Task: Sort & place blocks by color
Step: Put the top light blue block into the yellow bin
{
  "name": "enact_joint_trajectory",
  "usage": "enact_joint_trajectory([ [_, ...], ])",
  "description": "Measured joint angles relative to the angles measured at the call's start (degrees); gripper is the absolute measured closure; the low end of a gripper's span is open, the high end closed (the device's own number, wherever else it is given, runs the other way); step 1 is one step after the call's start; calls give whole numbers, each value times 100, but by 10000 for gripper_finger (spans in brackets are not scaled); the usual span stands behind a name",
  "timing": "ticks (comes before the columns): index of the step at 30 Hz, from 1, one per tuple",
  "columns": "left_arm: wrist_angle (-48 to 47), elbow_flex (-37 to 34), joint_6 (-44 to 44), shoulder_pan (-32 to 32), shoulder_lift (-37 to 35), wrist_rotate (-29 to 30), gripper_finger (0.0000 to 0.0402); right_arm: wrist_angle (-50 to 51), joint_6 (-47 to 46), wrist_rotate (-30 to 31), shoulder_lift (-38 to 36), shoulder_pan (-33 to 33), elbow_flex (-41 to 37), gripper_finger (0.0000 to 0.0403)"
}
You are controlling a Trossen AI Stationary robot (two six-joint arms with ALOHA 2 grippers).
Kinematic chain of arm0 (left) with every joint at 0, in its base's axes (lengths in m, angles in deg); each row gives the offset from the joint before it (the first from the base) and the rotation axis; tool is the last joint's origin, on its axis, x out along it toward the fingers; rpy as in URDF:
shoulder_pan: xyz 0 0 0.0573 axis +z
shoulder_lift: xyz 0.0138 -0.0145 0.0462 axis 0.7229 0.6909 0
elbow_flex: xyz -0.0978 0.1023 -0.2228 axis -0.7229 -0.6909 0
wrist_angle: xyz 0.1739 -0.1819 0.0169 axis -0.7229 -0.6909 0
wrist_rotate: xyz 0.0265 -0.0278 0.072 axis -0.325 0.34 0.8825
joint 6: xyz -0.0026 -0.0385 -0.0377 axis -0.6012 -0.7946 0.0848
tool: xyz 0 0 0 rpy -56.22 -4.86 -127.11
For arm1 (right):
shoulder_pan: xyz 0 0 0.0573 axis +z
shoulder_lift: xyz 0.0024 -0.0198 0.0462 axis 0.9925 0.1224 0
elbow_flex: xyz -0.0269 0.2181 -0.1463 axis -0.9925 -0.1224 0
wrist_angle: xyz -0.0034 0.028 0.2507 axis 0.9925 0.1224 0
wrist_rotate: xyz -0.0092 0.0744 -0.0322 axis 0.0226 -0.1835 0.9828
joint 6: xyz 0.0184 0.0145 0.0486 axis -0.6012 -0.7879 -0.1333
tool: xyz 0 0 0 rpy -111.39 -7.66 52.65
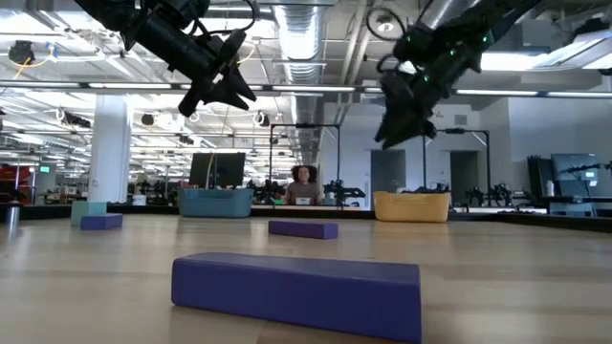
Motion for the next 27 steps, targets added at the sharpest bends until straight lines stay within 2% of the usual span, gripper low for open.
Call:
enact_joint_trajectory([
  [6, -271, 0, -568, -643, -4, 161, 302, -522, -208, 63, -18, 1022, 0, 237],
  [10, -1526, -4, -1409, -959, -107, 277, 302, -979, -450, 444, -14, 1648, 0, 235],
  [14, -2703, -4, -1628, -1210, -490, 268, 302, -1367, -908, 779, -14, 2172, 0, 235],
  [20, -3786, -4, -1748, -1376, -1349, 685, 302, -2368, -1195, 1529, 148, 2891, 9, 234],
  [24, -4419, -2, -2051, -1433, -1743, 697, 302, -3158, -1245, 1938, 473, 3285, 180, 227],
  [27, -4830, -9, -2130, -1745, -1796, 653, 296, -3001, -1599, 2276, 828, 3493, 451, 224],
])
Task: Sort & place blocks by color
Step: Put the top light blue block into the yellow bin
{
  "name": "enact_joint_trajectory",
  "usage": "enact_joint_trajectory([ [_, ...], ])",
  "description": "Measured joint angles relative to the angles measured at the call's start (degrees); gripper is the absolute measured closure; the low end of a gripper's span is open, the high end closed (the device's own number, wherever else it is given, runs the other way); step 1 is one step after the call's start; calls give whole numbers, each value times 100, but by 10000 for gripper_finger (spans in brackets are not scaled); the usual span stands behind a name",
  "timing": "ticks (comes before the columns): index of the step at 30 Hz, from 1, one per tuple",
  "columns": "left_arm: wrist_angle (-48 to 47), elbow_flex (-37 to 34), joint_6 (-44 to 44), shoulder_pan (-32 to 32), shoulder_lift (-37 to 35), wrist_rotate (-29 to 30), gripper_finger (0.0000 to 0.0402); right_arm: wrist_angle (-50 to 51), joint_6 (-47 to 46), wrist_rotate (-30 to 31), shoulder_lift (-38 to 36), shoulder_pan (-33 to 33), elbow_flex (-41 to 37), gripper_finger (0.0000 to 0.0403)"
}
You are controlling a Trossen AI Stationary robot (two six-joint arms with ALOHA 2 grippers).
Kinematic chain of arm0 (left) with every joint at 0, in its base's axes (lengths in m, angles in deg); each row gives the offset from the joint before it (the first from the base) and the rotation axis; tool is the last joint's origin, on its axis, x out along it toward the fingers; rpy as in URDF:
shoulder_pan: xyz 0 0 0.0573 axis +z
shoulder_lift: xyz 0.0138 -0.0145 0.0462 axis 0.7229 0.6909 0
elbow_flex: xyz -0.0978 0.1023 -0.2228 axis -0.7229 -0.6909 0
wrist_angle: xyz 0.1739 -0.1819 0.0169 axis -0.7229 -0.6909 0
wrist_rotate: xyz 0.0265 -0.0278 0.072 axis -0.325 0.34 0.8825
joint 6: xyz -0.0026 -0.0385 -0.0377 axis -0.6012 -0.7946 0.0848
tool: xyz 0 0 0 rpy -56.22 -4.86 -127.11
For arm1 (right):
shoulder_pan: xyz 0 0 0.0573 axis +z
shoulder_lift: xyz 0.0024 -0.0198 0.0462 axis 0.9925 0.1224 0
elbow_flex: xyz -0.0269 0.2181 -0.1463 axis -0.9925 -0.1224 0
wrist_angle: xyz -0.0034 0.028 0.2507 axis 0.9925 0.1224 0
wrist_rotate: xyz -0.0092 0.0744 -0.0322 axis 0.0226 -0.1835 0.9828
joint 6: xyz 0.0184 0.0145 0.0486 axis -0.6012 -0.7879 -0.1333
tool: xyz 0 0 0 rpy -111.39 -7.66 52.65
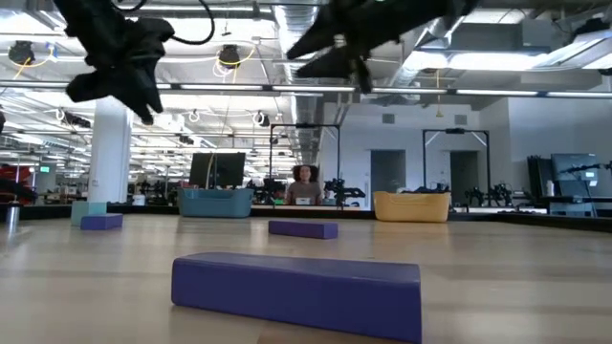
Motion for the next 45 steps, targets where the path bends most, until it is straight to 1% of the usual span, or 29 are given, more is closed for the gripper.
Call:
enact_joint_trajectory([
  [3, -319, -193, -311, -358, 48, 163, 274, 43, -455, 407, 416, 211, 458, 225],
  [5, -248, -366, -772, -532, 140, 355, 253, 354, -890, 655, 498, 358, 673, 230],
  [7, -237, -596, -1354, -601, 259, 360, 228, 536, -1300, 991, 672, 546, 876, 237],
  [9, -237, -782, -1654, -602, 381, 243, 203, 1016, -1752, 1288, 677, 757, 904, 244],
  [10, -269, -876, -1739, -595, 504, 177, 192, 1351, -1952, 1492, 637, 869, 871, 247],
  [12, -257, -1037, -1807, -557, 632, 102, 172, 1485, -2445, 1712, 692, 1061, 951, 252],
  [14, -244, -1165, -1781, -510, 826, 26, 157, 2089, -2876, 1815, 609, 1219, 934, 254],
  [16, -56, -1301, -1750, -423, 962, -21, 148, 2275, -3246, 1807, 655, 1317, 924, 254],
  [18, 18, -1415, -1638, -325, 1103, -68, 142, 2560, -3575, 1813, 662, 1376, 908, 253],
  [21, 220, -1556, -1550, -228, 1315, -284, 141, 2625, -3939, 1813, 660, 1445, 908, 251],
  [24, 645, -1643, -1357, -207, 1491, -410, 141, 2652, -4013, 1809, 659, 1519, 908, 250],
  [26, 830, -1701, -1245, -207, 1541, -546, 141, 2655, -4096, 1792, 659, 1559, 908, 252],
  [28, 1215, -1725, -1197, -207, 1627, -739, 141, 2727, -4102, 1781, 657, 1589, 908, 254],
  [33, 1136, -1735, -1206, -207, 1575, -912, 141, 2725, -4102, 1750, 642, 1591, 906, 256],
  [39, 544, -1591, -1158, -220, 1462, -958, 141, 2713, -3952, 1394, 642, 1444, 906, 255],
  [42, 410, -1591, -1114, -345, 1457, -1035, 141, 2710, -3934, 1357, 642, 1432, 906, 257],
  [45, 468, -1614, -1160, -501, 1466, -1020, 147, 2712, -3907, 1343, 642, 1444, 906, 258],
])
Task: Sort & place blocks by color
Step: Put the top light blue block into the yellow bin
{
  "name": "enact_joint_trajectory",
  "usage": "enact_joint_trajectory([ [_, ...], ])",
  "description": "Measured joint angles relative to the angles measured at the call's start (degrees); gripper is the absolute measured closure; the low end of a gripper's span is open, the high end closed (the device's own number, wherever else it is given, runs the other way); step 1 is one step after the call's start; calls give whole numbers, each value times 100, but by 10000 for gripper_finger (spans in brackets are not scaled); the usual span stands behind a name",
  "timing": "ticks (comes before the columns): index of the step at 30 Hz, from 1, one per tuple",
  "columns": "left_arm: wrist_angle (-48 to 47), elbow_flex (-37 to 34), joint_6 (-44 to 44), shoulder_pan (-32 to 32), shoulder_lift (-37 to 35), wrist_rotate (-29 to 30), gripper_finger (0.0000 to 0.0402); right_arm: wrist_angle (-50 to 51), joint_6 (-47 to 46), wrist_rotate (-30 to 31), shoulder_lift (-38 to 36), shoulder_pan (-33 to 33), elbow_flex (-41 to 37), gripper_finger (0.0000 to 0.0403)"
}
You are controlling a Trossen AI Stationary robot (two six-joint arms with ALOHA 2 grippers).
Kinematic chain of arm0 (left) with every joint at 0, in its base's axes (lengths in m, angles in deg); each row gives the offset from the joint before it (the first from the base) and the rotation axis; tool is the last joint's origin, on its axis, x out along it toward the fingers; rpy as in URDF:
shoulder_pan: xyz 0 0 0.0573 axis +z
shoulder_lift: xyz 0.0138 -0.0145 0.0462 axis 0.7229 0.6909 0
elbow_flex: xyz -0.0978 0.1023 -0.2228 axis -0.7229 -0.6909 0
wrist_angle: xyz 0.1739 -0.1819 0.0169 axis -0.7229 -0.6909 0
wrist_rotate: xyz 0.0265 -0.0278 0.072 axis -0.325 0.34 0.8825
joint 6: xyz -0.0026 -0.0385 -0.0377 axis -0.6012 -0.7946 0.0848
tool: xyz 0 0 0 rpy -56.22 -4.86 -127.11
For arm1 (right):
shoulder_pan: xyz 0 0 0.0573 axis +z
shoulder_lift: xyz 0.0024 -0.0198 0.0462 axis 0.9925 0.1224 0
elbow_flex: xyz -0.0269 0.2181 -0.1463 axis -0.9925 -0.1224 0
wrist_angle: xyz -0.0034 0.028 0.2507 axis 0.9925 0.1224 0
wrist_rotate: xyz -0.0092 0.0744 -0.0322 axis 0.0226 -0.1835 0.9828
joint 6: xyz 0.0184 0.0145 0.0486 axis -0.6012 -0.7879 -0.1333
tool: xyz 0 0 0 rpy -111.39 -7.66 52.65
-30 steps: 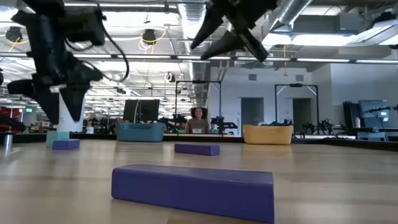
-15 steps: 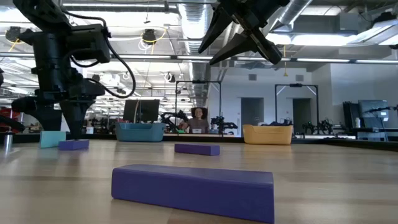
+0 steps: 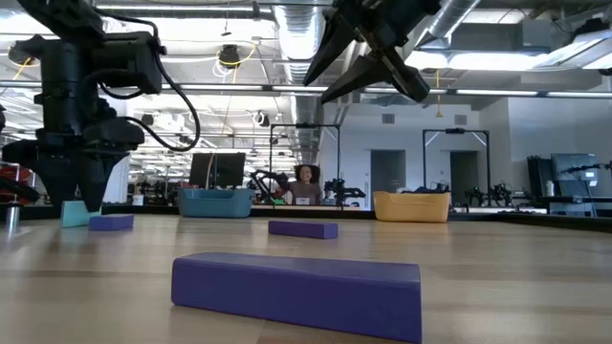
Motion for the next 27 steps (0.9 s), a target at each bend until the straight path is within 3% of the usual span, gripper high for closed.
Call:
enact_joint_trajectory([
  [3, 69, -112, -63, -49, 0, 30, 173, 20, 21, 2, 0, 1, 0, 258],
  [7, 222, -245, -66, -34, 2, 75, 237, 20, 236, -24, 0, -27, 0, 259],
  [11, 419, -244, 106, -29, -2, 183, 302, -30, 447, -451, 0, -161, 0, 260],
  [16, 623, -183, 449, -29, -1, 168, 308, -226, 473, -1002, -3, -270, 0, 263],
  [23, 683, 534, 1414, -29, -3, 239, 292, 504, 622, -900, -265, -174, -4, 266],
  [27, 1283, 962, 2275, -29, -4, 432, 298, 995, 642, -746, -407, -283, -145, 264],
])
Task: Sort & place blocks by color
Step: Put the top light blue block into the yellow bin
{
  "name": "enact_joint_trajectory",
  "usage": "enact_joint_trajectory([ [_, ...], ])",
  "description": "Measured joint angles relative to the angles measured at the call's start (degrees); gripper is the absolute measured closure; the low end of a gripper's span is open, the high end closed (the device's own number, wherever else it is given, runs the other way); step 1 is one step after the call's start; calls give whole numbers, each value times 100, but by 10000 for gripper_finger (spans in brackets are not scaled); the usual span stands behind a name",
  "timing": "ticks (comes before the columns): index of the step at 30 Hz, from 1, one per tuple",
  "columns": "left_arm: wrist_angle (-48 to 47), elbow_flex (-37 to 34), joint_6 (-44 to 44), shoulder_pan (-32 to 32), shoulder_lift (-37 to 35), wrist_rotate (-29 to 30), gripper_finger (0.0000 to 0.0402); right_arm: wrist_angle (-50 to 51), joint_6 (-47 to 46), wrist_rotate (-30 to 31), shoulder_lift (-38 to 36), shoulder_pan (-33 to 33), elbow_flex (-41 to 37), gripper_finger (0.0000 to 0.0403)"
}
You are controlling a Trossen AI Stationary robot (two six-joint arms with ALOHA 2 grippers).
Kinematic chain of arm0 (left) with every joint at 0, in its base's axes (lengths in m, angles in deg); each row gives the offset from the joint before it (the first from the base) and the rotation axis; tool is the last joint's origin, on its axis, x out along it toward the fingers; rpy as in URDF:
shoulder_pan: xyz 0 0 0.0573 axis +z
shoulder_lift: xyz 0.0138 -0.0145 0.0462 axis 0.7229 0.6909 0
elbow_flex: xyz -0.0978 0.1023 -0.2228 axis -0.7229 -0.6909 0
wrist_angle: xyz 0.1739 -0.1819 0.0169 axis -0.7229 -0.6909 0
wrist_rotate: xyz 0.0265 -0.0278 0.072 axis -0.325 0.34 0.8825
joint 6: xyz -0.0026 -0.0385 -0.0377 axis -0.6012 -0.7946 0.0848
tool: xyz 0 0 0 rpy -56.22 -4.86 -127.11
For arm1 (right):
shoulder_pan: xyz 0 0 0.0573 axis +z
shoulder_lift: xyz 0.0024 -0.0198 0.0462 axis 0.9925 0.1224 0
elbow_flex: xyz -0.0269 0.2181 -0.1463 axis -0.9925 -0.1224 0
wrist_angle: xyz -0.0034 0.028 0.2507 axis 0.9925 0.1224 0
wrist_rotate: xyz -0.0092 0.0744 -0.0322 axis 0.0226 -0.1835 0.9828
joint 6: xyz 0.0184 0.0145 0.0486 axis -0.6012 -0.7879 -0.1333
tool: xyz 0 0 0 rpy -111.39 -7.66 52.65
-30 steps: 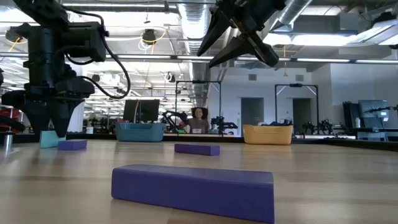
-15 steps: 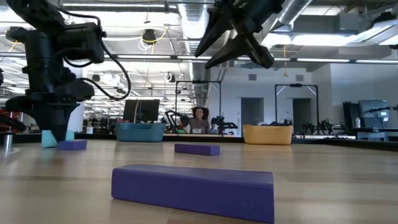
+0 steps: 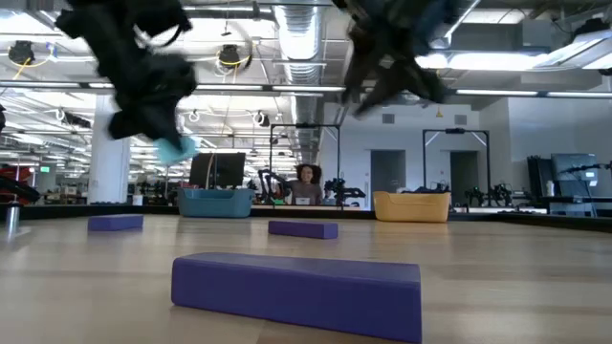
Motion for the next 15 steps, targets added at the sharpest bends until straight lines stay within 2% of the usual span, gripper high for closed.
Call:
enact_joint_trajectory([
  [1, 344, 47, 215, 0, 0, 0, 301, 109, -6, -4, -64, -45, -118, 264],
  [5, 1750, 78, 789, 76, 20, -111, 305, -683, -44, -331, -347, -270, -884, 264],
  [10, 3156, 98, 1333, 241, 202, -209, 292, -3570, -72, -787, -789, -440, -2029, 263],
  [13, 3901, 85, 2069, 273, 350, -224, 294, -5212, -240, -999, -924, -577, -2565, 256],
  [15, 4207, 74, 2640, 273, 373, -258, 295, -5803, -357, -1122, -1038, -703, -2831, 245],
])
